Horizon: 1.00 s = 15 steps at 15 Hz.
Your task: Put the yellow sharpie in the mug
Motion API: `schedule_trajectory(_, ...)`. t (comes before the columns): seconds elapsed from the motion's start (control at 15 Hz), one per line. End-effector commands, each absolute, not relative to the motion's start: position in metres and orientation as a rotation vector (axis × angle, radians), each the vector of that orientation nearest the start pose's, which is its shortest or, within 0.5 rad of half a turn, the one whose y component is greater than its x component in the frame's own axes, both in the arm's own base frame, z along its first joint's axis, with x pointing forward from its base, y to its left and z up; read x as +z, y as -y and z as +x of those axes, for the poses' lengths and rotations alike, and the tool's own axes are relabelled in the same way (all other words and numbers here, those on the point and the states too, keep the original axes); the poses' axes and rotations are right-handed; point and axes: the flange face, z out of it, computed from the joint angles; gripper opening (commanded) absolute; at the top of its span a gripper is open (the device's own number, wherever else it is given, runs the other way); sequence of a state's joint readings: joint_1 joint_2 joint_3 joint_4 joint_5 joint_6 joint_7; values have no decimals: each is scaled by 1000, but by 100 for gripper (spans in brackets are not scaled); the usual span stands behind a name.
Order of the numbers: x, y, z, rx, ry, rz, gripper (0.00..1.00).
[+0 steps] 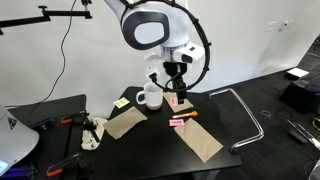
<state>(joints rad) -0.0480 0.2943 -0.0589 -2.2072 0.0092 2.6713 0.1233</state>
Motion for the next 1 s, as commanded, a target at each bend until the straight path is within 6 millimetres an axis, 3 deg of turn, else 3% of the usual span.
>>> schedule_trajectory(0.0,250,58,572,-287,-436,-3124,100)
schedule_trajectory(0.4,232,66,574,-216,-456,-3137,100)
schedule_trajectory(0.8,229,66,570,-212,-433,-3129,100)
schedule_trajectory(0.93,229,73,578,-226,-455,-3116,100)
